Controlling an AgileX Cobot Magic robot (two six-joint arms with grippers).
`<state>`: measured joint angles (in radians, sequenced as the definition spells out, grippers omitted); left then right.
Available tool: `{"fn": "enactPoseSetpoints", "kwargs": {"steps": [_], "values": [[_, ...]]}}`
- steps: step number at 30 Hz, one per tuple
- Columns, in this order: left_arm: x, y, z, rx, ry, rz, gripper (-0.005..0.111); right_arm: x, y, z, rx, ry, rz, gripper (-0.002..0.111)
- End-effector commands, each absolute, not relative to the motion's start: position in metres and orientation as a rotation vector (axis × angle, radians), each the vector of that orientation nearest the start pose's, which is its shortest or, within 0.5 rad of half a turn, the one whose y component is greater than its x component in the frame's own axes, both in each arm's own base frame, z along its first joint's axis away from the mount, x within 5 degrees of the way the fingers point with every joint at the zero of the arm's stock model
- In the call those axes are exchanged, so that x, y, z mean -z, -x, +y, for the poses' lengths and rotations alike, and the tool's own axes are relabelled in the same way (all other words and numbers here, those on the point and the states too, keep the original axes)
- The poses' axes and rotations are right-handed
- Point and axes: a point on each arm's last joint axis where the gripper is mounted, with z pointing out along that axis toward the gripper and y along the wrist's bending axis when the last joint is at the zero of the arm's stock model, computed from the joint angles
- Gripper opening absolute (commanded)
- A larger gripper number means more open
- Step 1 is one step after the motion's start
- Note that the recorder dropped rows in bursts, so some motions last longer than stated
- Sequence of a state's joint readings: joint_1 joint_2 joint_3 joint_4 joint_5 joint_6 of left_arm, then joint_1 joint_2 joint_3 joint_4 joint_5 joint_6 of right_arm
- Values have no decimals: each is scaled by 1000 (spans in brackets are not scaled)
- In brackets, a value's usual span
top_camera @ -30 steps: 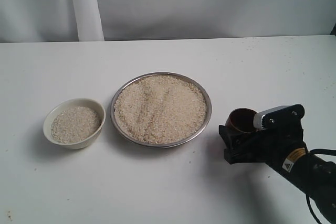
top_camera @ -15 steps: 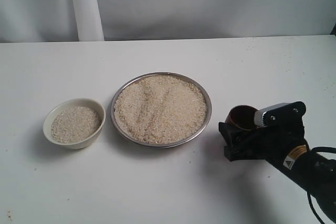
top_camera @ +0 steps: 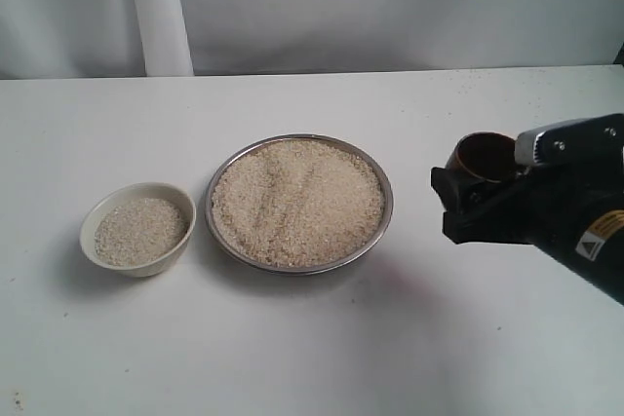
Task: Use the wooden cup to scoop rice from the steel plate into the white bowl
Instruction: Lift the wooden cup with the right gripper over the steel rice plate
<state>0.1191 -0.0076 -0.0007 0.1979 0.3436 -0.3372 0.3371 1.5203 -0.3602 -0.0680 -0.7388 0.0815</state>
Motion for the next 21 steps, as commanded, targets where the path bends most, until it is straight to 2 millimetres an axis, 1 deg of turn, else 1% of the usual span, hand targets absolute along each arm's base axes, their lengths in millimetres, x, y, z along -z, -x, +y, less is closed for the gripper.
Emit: {"fn": "enactPoseSetpoints", "kwargs": {"steps": [1,6,11,14,16,18,21], "values": [[-183,-53,12,-30,293,1790,0,-194,-234,84,-261,314,2001,0],[-183,-53,12,-30,293,1790,0,-221,-237,85,-241,319,2063,0],[-183,-53,12,-30,293,1790,0,-238,-244,86,-191,362,2172,0],[-183,-53,12,-30,293,1790,0,-250,-249,86,-147,403,2207,0],[-183,-53,12,-30,293,1790,0,-258,-251,87,-117,445,2219,0],[-183,-53,12,-30,293,1790,0,-267,-253,93,-86,519,2204,0],[-183,-53,12,-30,293,1790,0,-281,-252,105,-23,690,2157,0]]}}
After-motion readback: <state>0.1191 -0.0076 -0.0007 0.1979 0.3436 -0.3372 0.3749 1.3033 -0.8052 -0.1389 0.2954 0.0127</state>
